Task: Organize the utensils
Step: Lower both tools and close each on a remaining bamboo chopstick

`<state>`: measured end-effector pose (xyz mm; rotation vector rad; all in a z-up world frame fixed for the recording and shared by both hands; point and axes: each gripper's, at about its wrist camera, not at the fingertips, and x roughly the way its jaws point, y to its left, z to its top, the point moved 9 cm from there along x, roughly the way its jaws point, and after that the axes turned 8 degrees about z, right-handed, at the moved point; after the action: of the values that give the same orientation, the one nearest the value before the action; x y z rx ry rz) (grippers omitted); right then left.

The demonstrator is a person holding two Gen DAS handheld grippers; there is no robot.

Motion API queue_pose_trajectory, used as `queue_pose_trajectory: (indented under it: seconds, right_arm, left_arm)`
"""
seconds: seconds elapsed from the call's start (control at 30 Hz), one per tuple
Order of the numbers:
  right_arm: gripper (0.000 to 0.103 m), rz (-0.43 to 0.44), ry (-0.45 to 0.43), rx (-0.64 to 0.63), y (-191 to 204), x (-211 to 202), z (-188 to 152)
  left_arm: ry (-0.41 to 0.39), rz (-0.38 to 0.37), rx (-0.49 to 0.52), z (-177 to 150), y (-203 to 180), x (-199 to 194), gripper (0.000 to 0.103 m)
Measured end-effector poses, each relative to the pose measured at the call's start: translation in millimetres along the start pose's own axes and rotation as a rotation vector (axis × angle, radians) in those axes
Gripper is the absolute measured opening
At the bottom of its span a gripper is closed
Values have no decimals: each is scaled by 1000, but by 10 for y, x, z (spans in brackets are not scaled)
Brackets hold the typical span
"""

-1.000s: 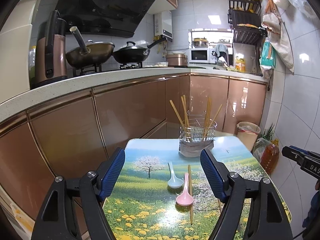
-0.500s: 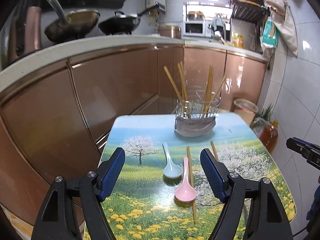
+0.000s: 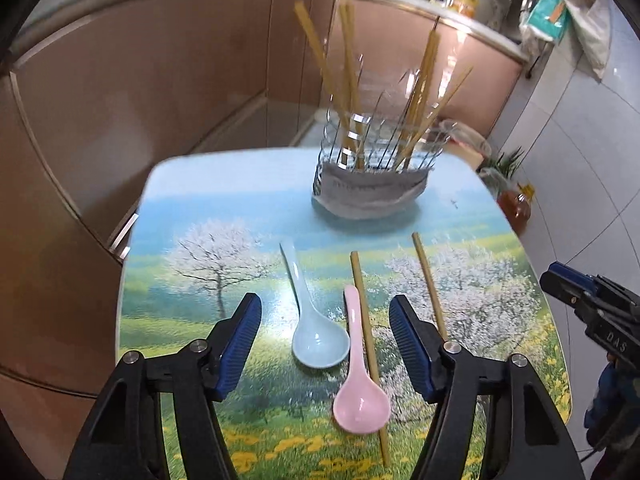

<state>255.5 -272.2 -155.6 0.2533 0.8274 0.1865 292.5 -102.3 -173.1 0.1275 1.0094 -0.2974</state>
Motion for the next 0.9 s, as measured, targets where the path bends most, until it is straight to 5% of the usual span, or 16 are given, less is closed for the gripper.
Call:
queue_pose_trajectory:
  seconds: [0.53,0.9]
  right_arm:
    - [28,33,152,2,-27,820,-17]
    - [28,29,270,-43,4,1272,-160]
  left_arm:
    - [129,-6,42,153,-103,745,59]
    - [268,-32,70,177,-351,1238,45]
